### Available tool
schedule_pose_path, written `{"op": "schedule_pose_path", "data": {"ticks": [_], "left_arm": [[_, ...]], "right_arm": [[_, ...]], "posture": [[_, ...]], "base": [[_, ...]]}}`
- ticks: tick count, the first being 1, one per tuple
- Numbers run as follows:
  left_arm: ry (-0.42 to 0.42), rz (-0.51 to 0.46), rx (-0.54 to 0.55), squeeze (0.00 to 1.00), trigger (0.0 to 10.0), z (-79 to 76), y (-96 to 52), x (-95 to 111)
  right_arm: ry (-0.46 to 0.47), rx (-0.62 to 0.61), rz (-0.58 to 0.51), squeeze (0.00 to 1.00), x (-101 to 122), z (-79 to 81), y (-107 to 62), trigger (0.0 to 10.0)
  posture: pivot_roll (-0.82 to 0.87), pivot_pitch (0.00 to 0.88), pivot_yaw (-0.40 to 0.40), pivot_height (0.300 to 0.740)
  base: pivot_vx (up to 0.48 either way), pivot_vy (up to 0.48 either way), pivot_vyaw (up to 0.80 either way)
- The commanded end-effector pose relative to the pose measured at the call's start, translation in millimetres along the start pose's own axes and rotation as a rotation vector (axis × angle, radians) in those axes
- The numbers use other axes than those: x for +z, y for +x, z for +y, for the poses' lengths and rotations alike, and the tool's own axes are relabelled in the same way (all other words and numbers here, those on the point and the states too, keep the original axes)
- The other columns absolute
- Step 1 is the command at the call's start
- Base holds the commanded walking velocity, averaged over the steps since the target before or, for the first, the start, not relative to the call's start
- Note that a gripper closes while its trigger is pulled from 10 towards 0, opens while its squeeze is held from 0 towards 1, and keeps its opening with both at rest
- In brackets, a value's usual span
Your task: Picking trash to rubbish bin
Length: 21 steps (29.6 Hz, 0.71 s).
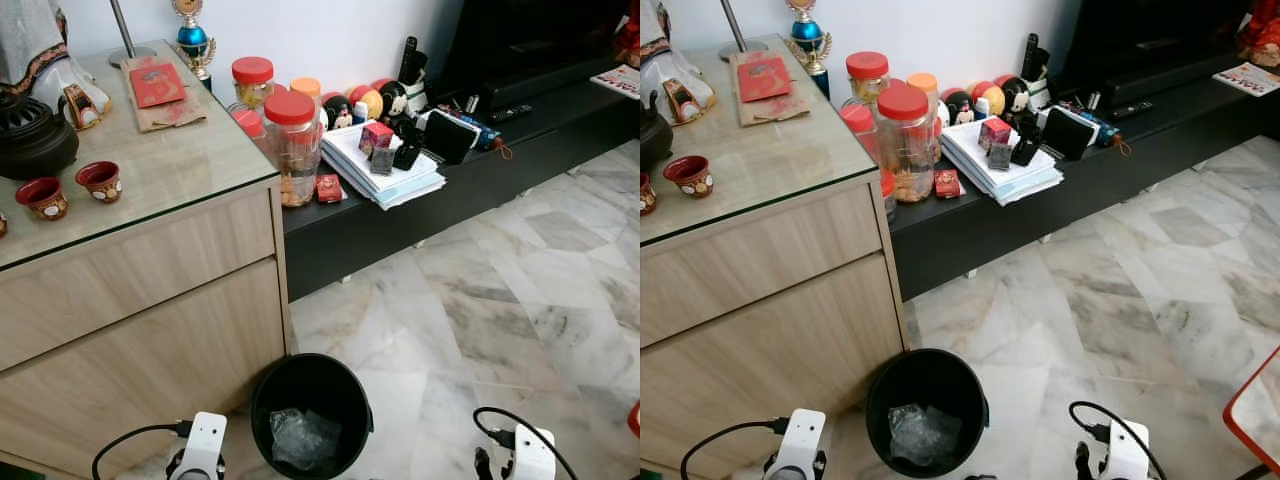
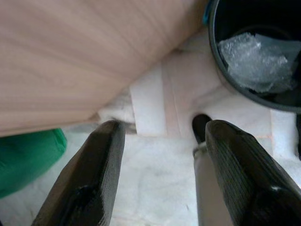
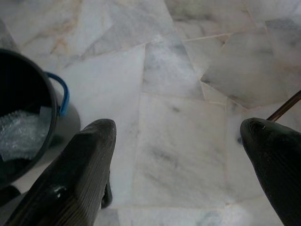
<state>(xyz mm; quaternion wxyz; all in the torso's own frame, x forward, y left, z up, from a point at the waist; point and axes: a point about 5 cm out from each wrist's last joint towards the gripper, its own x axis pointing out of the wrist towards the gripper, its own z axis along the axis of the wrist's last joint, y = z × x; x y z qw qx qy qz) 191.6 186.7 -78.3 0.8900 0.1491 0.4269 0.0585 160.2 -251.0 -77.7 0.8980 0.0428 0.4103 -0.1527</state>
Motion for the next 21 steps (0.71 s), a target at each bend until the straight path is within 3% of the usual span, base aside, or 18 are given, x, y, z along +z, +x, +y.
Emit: {"op": "schedule_pose_path", "data": {"ticks": [1, 9, 21], "left_arm": [[0.003, 0.020, -0.007, 0.00, 10.0, -5.0, -1.3, -3.3], [0.006, 0.025, 0.000, 0.00, 10.0, -4.5, -1.4, -4.1], [-0.055, -0.003, -0.008, 0.00, 10.0, -6.9, -1.5, 0.2]], "right_arm": [[0.011, -0.024, 0.000, 0.00, 0.3, -7.2, -0.6, 10.0], [0.010, -0.023, -0.002, 0.00, 0.4, -6.6, -0.5, 10.0], [0.008, -0.020, -0.001, 0.00, 0.5, -6.5, -0.5, 10.0]], "posture": [[-0.15, 0.084, -0.051, 0.740], [-0.15, 0.088, -0.052, 0.740], [-0.16, 0.089, -0.057, 0.740]], "base": [[0.000, -0.480, 0.00], [0.000, -0.480, 0.00], [0.000, 0.000, 0.00]]}}
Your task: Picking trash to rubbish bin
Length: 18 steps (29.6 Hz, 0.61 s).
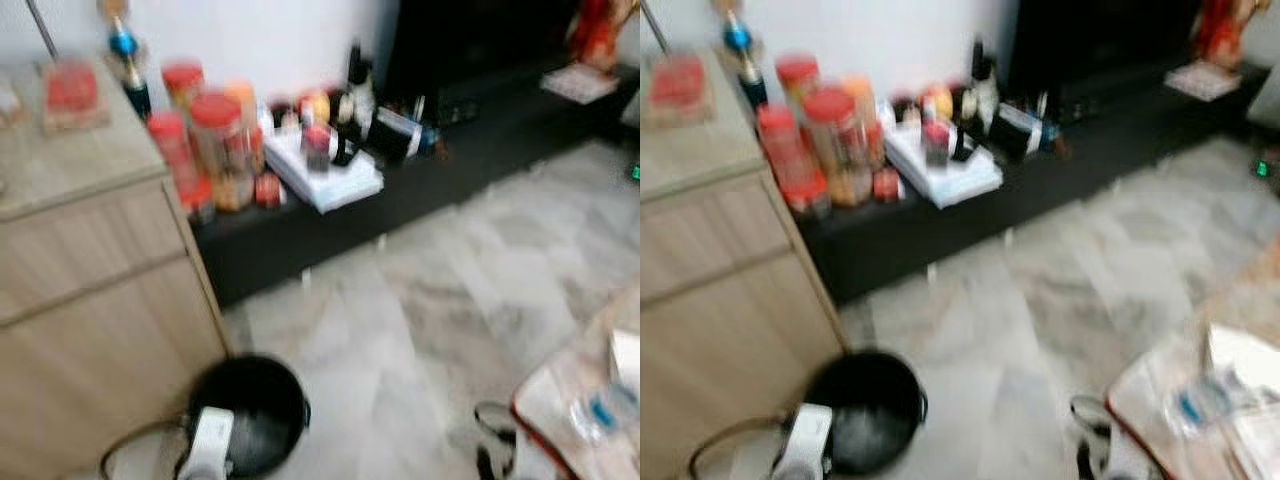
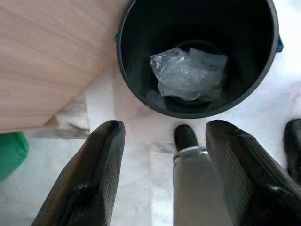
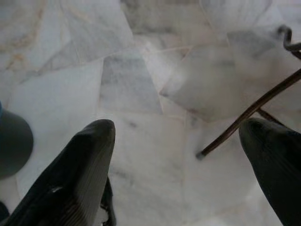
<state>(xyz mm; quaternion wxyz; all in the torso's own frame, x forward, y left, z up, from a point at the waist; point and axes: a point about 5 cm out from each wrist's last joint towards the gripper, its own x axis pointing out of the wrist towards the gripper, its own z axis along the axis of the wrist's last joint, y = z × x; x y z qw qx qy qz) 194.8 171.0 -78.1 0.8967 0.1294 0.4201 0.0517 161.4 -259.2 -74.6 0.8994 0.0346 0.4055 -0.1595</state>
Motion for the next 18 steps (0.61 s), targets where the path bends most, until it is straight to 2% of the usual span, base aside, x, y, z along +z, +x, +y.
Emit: {"op": "schedule_pose_path", "data": {"ticks": [1, 18], "left_arm": [[-0.021, 0.012, 0.018, 0.00, 10.0, 7.9, 0.1, -5.4], [-0.017, 0.009, 0.014, 0.00, 10.0, 5.6, -0.3, -5.0]], "right_arm": [[0.016, -0.002, 0.012, 0.00, -4.1, 1.1, -0.9, 10.0], [0.012, 0.001, 0.012, 0.00, -3.5, 1.4, -0.7, 10.0]], "posture": [[-0.16, 0.089, -0.057, 0.740], [-0.16, 0.089, -0.061, 0.740]], "base": [[0.000, 0.000, 0.00], [0.000, 0.000, 0.00]]}}
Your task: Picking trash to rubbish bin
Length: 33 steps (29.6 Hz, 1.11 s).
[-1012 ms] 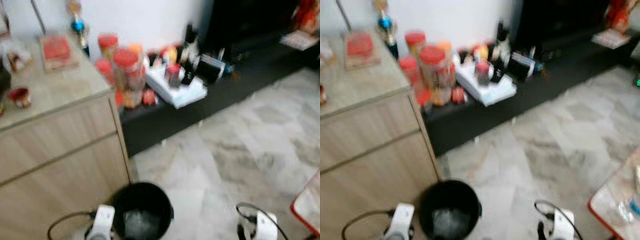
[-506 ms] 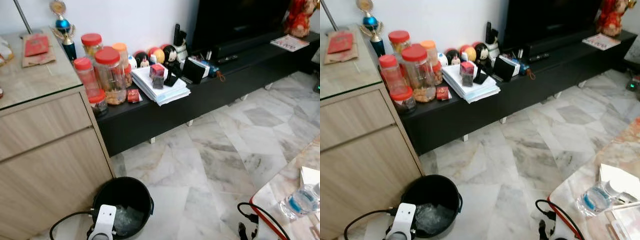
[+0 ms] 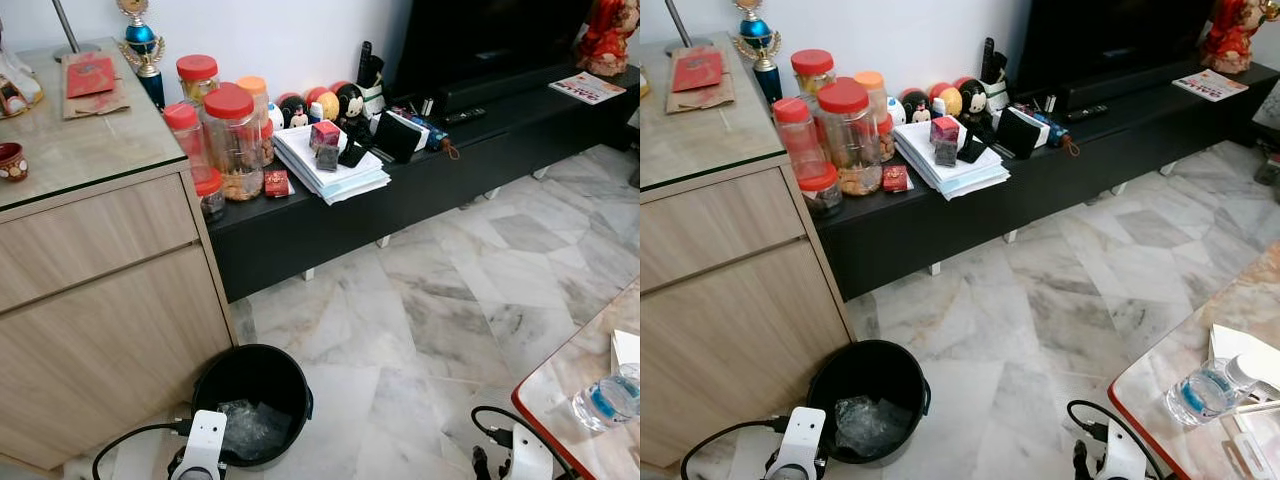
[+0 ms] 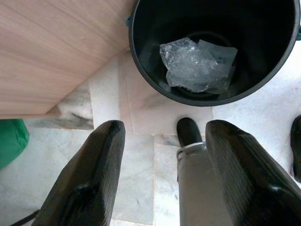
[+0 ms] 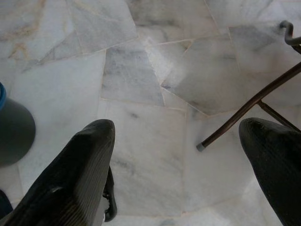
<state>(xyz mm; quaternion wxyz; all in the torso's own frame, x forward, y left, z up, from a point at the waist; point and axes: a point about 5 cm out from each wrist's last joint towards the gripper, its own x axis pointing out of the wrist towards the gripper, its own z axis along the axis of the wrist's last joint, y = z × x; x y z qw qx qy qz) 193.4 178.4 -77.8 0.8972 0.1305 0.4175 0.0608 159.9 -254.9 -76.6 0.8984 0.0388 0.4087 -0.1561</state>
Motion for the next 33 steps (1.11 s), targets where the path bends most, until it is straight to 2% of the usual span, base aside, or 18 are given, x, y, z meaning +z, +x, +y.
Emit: {"op": "schedule_pose_path", "data": {"ticks": [1, 33], "left_arm": [[-0.011, 0.012, -0.004, 0.00, 10.0, -1.4, -0.7, -2.6], [-0.008, 0.015, 0.000, 0.00, 10.0, -0.9, -0.5, -2.6]], "right_arm": [[0.008, -0.007, 0.003, 0.00, -0.2, -2.1, -0.1, 10.0], [0.008, -0.003, 0.006, 0.00, -1.2, -0.3, -0.2, 10.0]], "posture": [[-0.16, 0.088, -0.060, 0.740], [-0.16, 0.091, -0.060, 0.740]], "base": [[0.000, 0.000, 0.00], [-0.301, 0.000, 0.00]]}}
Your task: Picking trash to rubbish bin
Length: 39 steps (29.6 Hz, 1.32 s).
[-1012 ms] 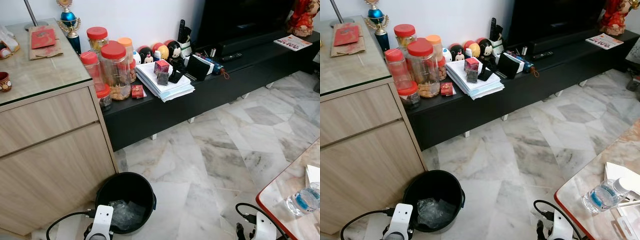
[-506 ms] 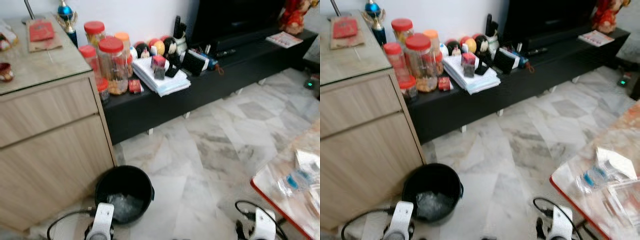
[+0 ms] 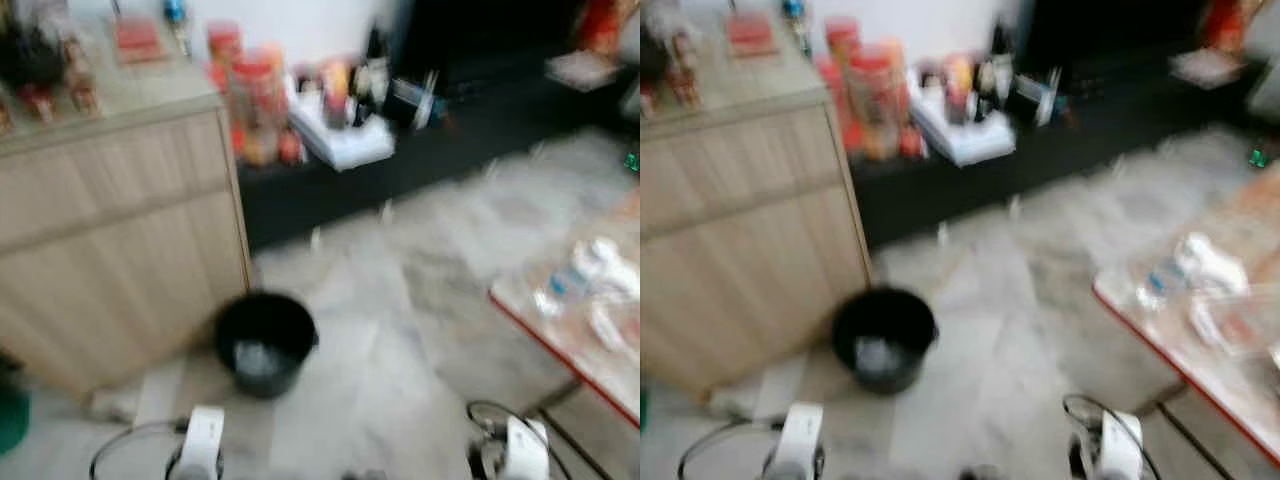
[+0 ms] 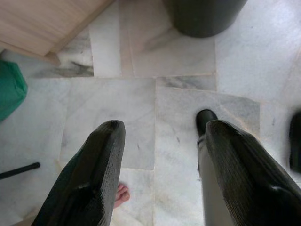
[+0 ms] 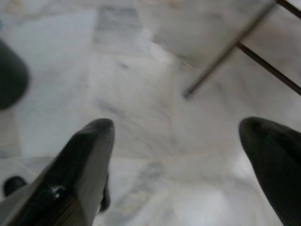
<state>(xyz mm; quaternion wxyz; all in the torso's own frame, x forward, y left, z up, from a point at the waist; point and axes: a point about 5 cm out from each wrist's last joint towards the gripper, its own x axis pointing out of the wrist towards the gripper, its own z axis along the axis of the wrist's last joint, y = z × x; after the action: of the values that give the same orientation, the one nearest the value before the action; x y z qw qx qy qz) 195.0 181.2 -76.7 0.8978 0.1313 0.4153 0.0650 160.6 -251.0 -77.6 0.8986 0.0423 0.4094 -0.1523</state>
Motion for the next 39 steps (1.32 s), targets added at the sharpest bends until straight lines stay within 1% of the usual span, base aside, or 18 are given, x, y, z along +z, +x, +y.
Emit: {"op": "schedule_pose_path", "data": {"ticks": [1, 18, 21, 24, 25, 26, 28, 30, 31, 32, 34, 35, 36, 39], "left_arm": [[-0.005, 0.018, -0.009, 0.00, 10.0, -3.8, -1.4, -4], [-0.005, 0.019, -0.013, 0.00, 10.0, -5.5, -1.4, -3], [-0.004, 0.026, -0.015, 0.00, 10.0, -6.2, -1.5, -4], [-0.001, 0.036, -0.048, 0.00, 10.0, -10.1, -2.0, -4], [-0.018, 0.014, -0.142, 0.00, 10.0, -22.4, -3.2, 1], [-0.018, 0.014, -0.142, 0.00, 10.0, -22.4, -3.2, 1], [-0.010, -0.003, -0.193, 0.00, 10.0, -29.4, -4.1, 5], [-0.009, -0.005, -0.198, 0.00, 10.0, -30.0, -4.2, 5], [0.022, -0.063, -0.247, 0.00, 10.0, -38.8, -4.3, 19], [0.022, -0.063, -0.247, 0.00, 10.0, -38.8, -4.3, 19], [0.056, -0.165, -0.324, 0.00, 10.0, -53.2, -5.3, 47], [0.059, -0.206, -0.344, 0.00, 10.0, -57.4, -5.7, 59], [0.048, -0.255, -0.357, 0.00, 10.0, -60.0, -5.9, 77], [0.037, -0.308, -0.363, 0.00, 10.0, -61.6, -6.6, 93]], "right_arm": [[0.005, -0.013, 0.004, 0.00, 0, -4.4, -0.3, 10.0], [0.005, -0.017, -0.002, 0.00, 2, -6.1, 0.1, 10.0], [0.004, -0.016, -0.008, 0.00, 4, -6.8, 0.4, 10.0], [0.002, -0.012, -0.018, 0.00, 7, -6.3, 1.0, 10.0], [-0.001, -0.005, -0.036, 0.00, 12, -5.2, 2.1, 10.0], [-0.001, -0.005, -0.036, 0.00, 12, -5.2, 2.1, 10.0], [-0.003, -0.002, -0.046, 0.00, 15, -4.5, 2.8, 10.0], [-0.003, -0.002, -0.047, 0.00, 15, -4.5, 2.9, 10.0], [-0.007, 0.006, -0.076, 0.00, 24, -2.9, 4.7, 10.0], [-0.007, 0.006, -0.076, 0.00, 24, -2.9, 4.7, 10.0], [-0.014, 0.021, -0.138, 0.00, 43, 0.0, 7.8, 10.0], [-0.019, 0.028, -0.168, 0.00, 52, 1.3, 8.8, 10.0], [-0.026, 0.037, -0.213, 0.00, 64, 3.0, 9.8, 10.0], [-0.035, 0.053, -0.261, 0.00, 76, 4.8, 10.2, 10.0]], "posture": [[-0.16, 0.091, -0.060, 0.740], [-0.16, 0.084, -0.065, 0.740], [-0.16, 0.083, -0.065, 0.740], [-0.16, 0.083, -0.065, 0.740], [-0.17, 0.077, -0.066, 0.740], [-0.17, 0.077, -0.066, 0.740], [-0.17, 0.076, -0.066, 0.740], [-0.17, 0.076, -0.066, 0.740], [-0.18, 0.071, -0.063, 0.740], [-0.18, 0.071, -0.063, 0.740], [-0.19, 0.069, -0.062, 0.740], [-0.19, 0.068, -0.061, 0.740], [-0.19, 0.067, -0.060, 0.740], [-0.20, 0.066, -0.058, 0.740]], "base": [[-0.300, 0.000, 0.00], [-0.300, 0.000, 0.00], [0.000, 0.000, 0.00], [0.000, 0.000, 0.00], [0.000, 0.000, 0.00], [0.000, 0.000, 0.00], [0.000, 0.000, 0.00], [0.000, 0.000, 0.00], [0.000, 0.000, 0.00], [0.000, 0.000, 0.00], [0.000, 0.000, 0.00], [0.000, 0.000, 0.00], [0.000, 0.000, 0.00], [0.000, 0.000, 0.00]]}}
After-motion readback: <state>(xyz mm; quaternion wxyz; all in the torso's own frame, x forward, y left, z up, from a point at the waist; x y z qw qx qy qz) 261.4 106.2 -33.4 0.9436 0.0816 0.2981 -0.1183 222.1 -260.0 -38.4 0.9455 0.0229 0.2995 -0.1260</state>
